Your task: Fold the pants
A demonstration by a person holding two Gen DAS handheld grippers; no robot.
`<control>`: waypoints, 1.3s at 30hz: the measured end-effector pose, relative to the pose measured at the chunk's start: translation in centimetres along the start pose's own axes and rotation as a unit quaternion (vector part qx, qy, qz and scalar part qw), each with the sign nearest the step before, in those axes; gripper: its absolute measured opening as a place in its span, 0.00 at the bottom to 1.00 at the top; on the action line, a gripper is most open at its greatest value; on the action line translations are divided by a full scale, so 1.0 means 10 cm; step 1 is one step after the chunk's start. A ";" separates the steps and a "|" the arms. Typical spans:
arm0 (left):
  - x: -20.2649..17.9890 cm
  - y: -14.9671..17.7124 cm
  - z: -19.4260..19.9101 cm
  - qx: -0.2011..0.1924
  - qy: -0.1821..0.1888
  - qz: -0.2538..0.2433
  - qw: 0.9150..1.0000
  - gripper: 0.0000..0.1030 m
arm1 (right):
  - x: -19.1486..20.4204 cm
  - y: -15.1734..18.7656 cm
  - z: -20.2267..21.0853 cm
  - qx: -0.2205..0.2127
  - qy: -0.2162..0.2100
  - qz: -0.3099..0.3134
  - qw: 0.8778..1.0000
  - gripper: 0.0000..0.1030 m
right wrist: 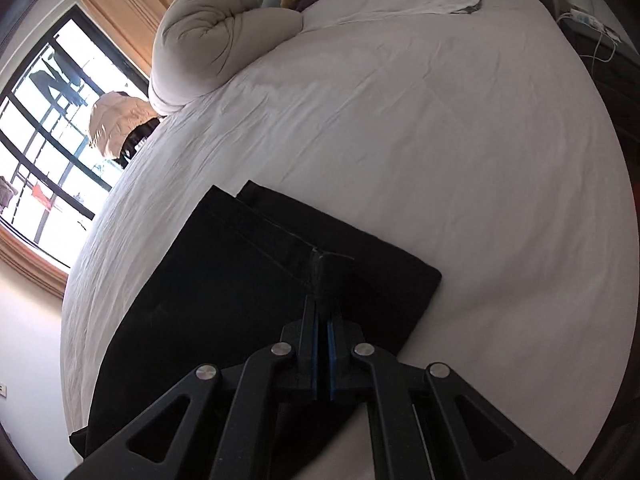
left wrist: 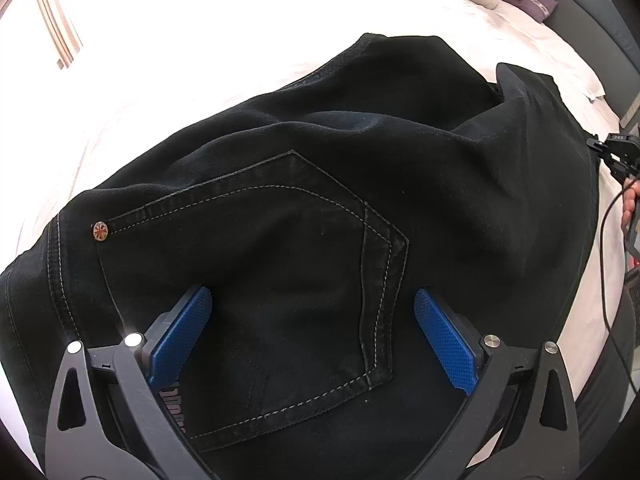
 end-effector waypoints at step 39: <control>0.04 -0.13 0.05 -0.025 -0.010 0.036 0.999 1.00 | -0.31 -0.03 0.11 -0.048 0.036 -0.002 0.998 0.03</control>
Point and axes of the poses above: each gripper's, at about its wrist camera, not at the fingertips, and z roughly against the way its jaws point, x to its left, y to its underside, the point moved 6 cm from there along -z, roughly the way its jaws point
